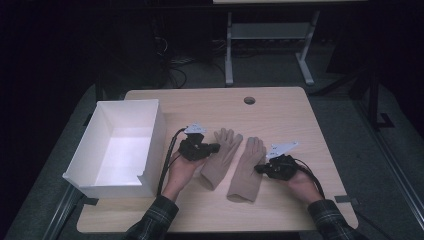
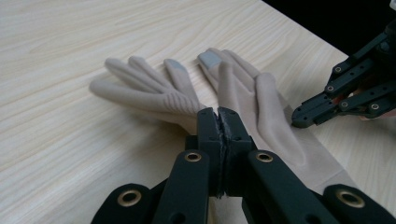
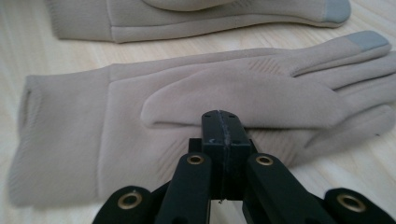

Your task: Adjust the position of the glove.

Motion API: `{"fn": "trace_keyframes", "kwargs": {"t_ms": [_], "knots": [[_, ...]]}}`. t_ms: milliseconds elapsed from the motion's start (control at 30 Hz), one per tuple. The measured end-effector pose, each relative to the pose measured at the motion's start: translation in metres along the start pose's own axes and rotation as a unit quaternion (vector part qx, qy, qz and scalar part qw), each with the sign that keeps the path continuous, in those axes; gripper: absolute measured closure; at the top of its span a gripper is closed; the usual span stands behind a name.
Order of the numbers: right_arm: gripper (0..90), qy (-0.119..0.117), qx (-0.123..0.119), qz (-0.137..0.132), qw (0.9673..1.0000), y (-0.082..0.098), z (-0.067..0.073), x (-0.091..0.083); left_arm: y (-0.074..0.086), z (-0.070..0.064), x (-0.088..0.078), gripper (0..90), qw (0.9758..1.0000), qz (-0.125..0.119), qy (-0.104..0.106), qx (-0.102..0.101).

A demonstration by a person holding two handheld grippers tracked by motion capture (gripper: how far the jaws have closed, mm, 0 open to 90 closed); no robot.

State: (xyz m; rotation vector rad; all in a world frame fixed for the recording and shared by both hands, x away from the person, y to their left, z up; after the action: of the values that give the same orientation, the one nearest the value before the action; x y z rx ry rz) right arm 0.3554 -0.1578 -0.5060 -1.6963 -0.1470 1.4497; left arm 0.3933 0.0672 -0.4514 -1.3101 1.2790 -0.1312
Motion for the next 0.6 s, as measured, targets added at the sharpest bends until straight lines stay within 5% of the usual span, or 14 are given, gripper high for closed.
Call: {"fn": "trace_keyframes", "kwargs": {"t_ms": [233,600], "knots": [[89.9,-0.002,0.021,0.010,0.9997,0.017,-0.004,-0.009,-0.003,-0.010,0.005,88.8,0.9999,0.000,0.009,0.007],[89.8,-0.010,0.014,0.000,0.9998,0.008,0.002,0.002,-0.007,-0.025,0.009,88.8,0.9994,-0.002,0.024,0.025]]}}
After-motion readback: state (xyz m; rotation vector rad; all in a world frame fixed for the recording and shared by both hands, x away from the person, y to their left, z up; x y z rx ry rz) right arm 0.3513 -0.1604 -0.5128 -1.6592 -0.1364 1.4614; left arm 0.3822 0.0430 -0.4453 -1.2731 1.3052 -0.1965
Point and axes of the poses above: each handheld gripper's, and its own axes: x roughly forward along the jaws, y roughly out of its underside, z roughly to its left, the point moved 6 cm from there along x, roughly forward along the jaws, and after that the axes turned 3 degrees about z, right-handed, at the moved point
